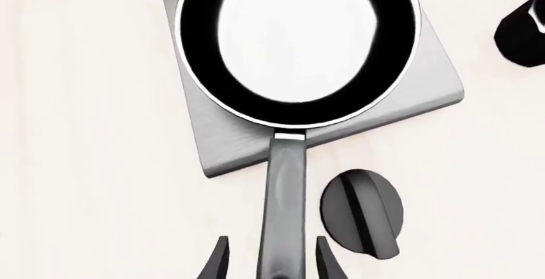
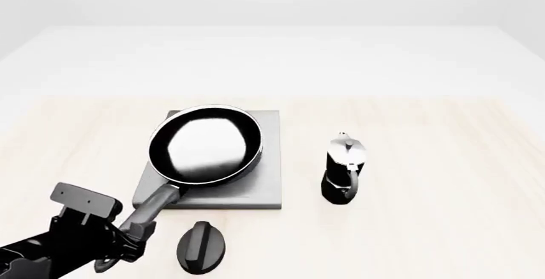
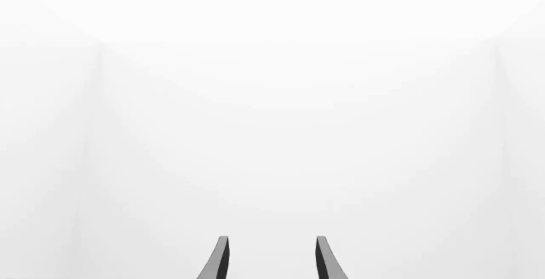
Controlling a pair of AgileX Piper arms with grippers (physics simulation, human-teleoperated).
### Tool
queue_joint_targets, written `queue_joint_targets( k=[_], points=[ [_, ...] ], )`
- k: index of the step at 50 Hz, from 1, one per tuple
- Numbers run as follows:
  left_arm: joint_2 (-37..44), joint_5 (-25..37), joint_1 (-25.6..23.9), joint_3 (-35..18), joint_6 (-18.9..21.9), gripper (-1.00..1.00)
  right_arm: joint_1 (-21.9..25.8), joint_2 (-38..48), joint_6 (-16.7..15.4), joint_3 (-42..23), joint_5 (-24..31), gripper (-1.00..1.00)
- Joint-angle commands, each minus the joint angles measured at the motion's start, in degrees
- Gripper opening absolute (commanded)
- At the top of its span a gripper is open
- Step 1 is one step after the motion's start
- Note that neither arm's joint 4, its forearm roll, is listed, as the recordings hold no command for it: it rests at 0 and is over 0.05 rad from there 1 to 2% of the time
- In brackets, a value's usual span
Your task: Put the frying pan on the stove.
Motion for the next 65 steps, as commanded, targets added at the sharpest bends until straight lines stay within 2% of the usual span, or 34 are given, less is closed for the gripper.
queue_joint_targets(
  k=[1, 9, 16, 18, 24, 34, 46, 59, 65],
  points=[
    [-0.2, 0.3, 0.2, -0.5, 0.2, 1.00, 0.1, 0.0, -0.1, 0.2, -0.1, 1.00],
    [-5.1, 5.0, -2.2, -4.0, -1.5, 1.00, 0.3, 0.0, -0.1, 0.3, -0.2, 1.00],
    [-7.9, 8.6, -2.6, -7.1, -0.8, 1.00, 0.3, 0.0, 0.0, 0.3, -0.2, 1.00],
    [-11.5, 11.9, -3.6, -7.7, -1.3, 1.00, 0.3, 0.0, 0.0, 0.4, -0.2, 1.00],
    [-13.0, 13.9, -4.7, -9.9, -1.1, 1.00, 0.3, 0.0, 0.0, 0.3, -0.2, 1.00],
    [-16.5, 18.7, -1.0, -17.9, 3.2, 1.00, 0.2, 0.0, 0.1, 0.4, -0.3, 1.00],
    [-20.2, 22.0, 3.1, -25.3, 6.6, 1.00, 0.3, 0.0, 0.0, 0.7, -0.5, 1.00],
    [-26.3, 23.1, 8.2, -28.3, 6.2, 1.00, 0.3, 0.0, 0.1, 0.5, -0.2, 1.00],
    [-28.9, 23.3, 9.8, -30.5, 4.7, 1.00, 0.2, 0.0, 0.2, 0.1, 0.0, 1.00]
  ],
)
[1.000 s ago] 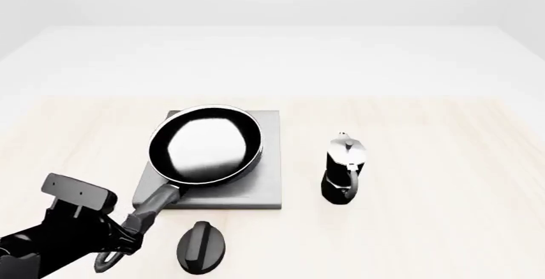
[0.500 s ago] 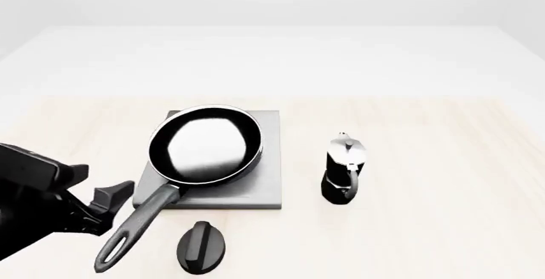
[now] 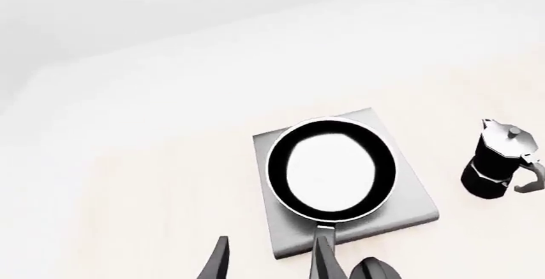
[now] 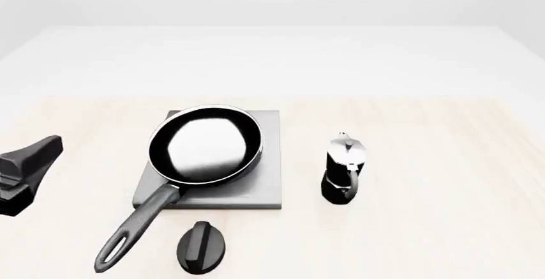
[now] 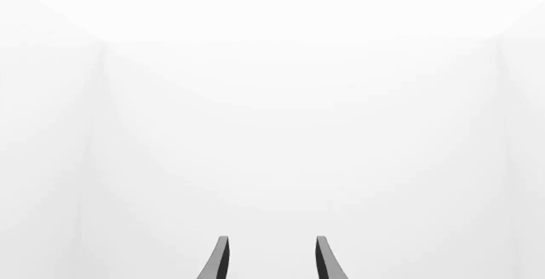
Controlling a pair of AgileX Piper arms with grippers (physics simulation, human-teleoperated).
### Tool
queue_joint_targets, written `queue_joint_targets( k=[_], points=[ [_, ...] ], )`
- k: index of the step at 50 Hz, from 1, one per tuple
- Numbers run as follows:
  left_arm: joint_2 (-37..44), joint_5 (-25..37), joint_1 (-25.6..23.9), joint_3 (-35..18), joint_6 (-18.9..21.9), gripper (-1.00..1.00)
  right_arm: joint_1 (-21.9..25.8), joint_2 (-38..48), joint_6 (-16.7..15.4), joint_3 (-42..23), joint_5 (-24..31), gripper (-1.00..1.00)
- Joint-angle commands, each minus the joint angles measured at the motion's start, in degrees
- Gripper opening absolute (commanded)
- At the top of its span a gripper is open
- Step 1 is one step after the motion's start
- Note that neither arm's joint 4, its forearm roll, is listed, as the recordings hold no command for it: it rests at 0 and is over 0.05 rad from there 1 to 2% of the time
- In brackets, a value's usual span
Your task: Put the frying pan on the stove.
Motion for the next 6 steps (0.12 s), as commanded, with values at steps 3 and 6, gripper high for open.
queue_joint_targets(
  k=[3, 6],
  points=[
    [-7.0, 1.2, 4.2, -4.6, -1.2, 1.00, 0.1, 0.0, 0.0, -0.6, 0.5, 1.00],
    [-9.3, 1.8, 5.4, -4.9, -1.7, 1.00, 0.0, 0.0, 0.1, -0.5, 0.5, 1.00]
  ],
)
